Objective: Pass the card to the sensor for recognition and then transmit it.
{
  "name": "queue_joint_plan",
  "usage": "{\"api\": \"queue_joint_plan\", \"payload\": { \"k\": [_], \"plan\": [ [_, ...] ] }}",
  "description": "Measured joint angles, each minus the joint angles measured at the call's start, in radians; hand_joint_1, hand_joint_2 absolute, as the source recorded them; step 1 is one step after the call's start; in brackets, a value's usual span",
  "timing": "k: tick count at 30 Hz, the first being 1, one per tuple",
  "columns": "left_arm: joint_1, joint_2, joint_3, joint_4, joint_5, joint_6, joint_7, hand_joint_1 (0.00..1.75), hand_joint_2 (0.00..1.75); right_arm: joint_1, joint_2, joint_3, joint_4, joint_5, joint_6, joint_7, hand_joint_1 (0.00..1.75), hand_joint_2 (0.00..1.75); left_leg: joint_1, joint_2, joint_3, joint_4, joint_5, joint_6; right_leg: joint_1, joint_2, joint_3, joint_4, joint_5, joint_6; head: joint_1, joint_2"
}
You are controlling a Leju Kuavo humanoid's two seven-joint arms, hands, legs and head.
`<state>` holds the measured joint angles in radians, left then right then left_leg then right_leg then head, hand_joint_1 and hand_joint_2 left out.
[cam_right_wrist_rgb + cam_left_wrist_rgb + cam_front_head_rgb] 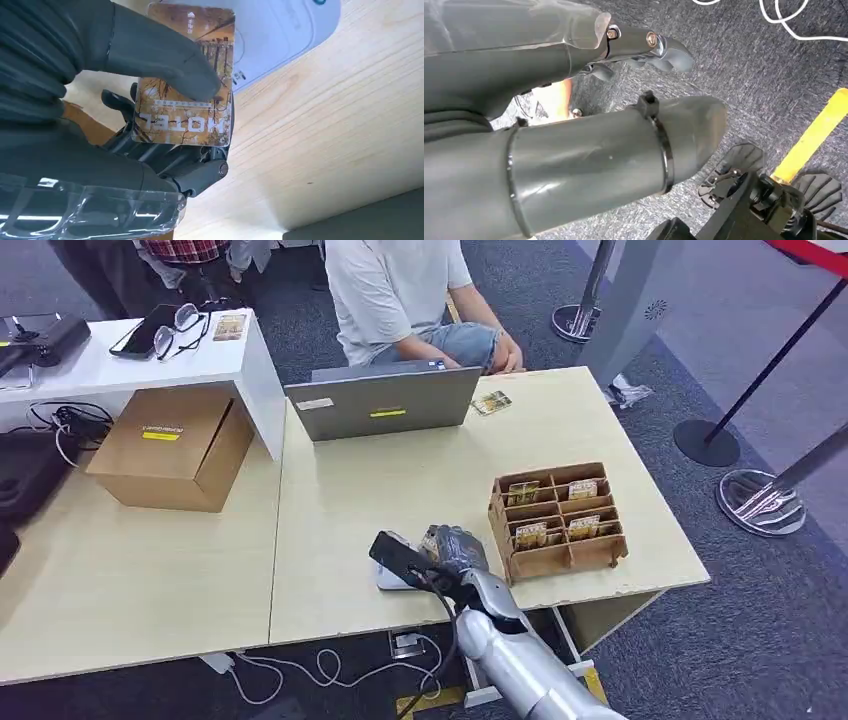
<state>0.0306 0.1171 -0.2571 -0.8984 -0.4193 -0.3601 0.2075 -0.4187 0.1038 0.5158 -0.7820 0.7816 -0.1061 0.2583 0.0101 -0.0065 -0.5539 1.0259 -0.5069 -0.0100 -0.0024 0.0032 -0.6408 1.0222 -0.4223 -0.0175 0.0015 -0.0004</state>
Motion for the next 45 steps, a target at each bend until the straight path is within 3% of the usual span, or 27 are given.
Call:
{"api": "queue_joint_plan", "payload": {
  "k": [6,12,20,28,33,38,45],
  "plan": [
    [-0.011,-0.001,0.0,0.002,-0.014,-0.001,-0.01,0.0,0.0,-0.001,0.009,0.001,0.008,-0.004,-0.008,0.0,1.75,1.75,0.0,0.0,0.0,0.0,0.0,0.0,0.0,0.0,0.0,0.0,0.0,0.0,0.0,0.0],
    [-0.017,-0.001,0.0,0.006,-0.019,0.004,-0.031,0.0,0.0,0.006,0.011,0.03,-0.028,-0.003,-0.011,-0.073,1.75,1.75,0.0,0.0,0.0,0.0,0.0,0.0,0.0,0.0,0.0,0.0,0.0,0.0,0.0,0.0],
    [0.002,0.005,0.0,0.006,0.01,-0.003,-0.062,0.0,0.0,0.017,-0.029,0.093,-0.315,-0.095,0.018,-0.162,1.75,1.75,0.0,0.0,-0.001,0.0,0.0,0.0,0.0,0.0,-0.001,0.0,0.0,0.0,0.0,0.0],
    [0.009,0.021,-0.002,0.008,0.027,0.001,-0.112,0.0,0.0,-0.071,-0.098,0.101,-0.507,-0.019,-0.066,-0.242,1.75,1.75,0.0,0.001,0.0,0.0,0.0,0.0,0.0,0.001,-0.001,0.0,0.001,-0.001,0.0,0.0],
    [-0.002,0.032,-0.037,0.024,0.013,0.009,-0.158,0.0,0.0,-0.209,-0.137,0.101,-0.481,0.213,-0.232,-0.295,1.75,1.75,0.0,0.001,0.0,0.0,0.001,-0.001,0.0,0.001,-0.001,0.0,0.002,-0.001,0.0,0.0],
    [-0.019,0.044,-0.074,0.043,0.009,0.018,-0.181,0.0,0.0,-0.334,-0.156,0.105,-0.379,0.395,-0.324,-0.281,1.75,1.75,0.0,0.001,0.0,0.0,0.002,-0.001,0.0,0.001,-0.001,0.0,0.002,-0.001,0.0,0.0],
    [-0.023,0.061,-0.111,0.053,0.015,0.015,-0.188,0.0,0.0,-0.462,-0.159,0.12,-0.222,0.492,-0.317,-0.243,1.75,1.75,0.0,0.0,0.0,0.0,0.002,-0.002,0.0,0.001,-0.001,0.0,0.002,-0.001,0.0,0.0]
  ]
}}
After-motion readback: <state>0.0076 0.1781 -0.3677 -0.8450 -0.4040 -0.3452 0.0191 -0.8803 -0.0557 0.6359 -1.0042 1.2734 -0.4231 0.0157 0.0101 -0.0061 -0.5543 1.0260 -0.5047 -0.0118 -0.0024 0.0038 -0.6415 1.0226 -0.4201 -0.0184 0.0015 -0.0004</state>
